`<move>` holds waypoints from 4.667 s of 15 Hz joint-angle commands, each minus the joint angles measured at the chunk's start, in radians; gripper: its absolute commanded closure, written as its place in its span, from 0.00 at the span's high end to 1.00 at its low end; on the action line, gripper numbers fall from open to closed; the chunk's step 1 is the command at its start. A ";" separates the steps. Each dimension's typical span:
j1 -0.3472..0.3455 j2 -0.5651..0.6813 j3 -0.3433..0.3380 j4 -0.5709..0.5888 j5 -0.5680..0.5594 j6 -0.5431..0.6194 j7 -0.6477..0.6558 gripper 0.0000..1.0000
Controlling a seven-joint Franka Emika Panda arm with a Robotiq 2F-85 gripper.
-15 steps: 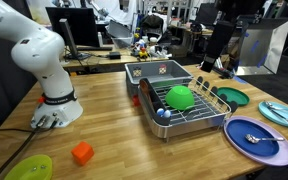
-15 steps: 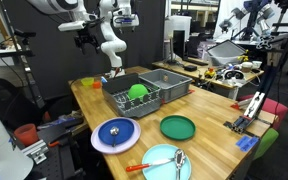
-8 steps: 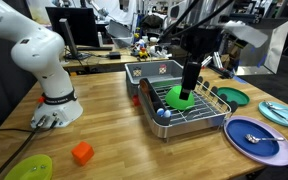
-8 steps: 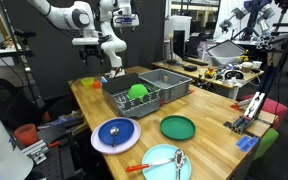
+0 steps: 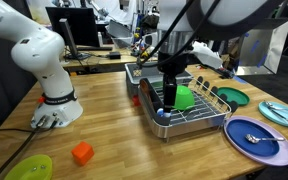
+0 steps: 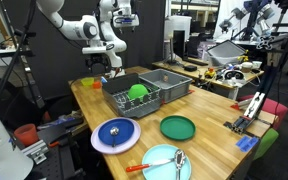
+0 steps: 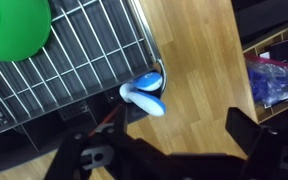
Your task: Remove the blue spoon from the dish rack and put it on the blue plate
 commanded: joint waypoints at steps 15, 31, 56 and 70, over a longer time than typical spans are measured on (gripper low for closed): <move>0.041 0.151 -0.003 0.125 -0.094 -0.089 -0.073 1.00; 0.040 0.194 -0.020 0.184 -0.122 -0.100 -0.092 0.19; -0.019 -0.142 -0.060 0.021 -0.077 0.124 0.164 0.06; -0.196 -0.694 -0.128 -0.621 -0.117 0.201 0.870 0.06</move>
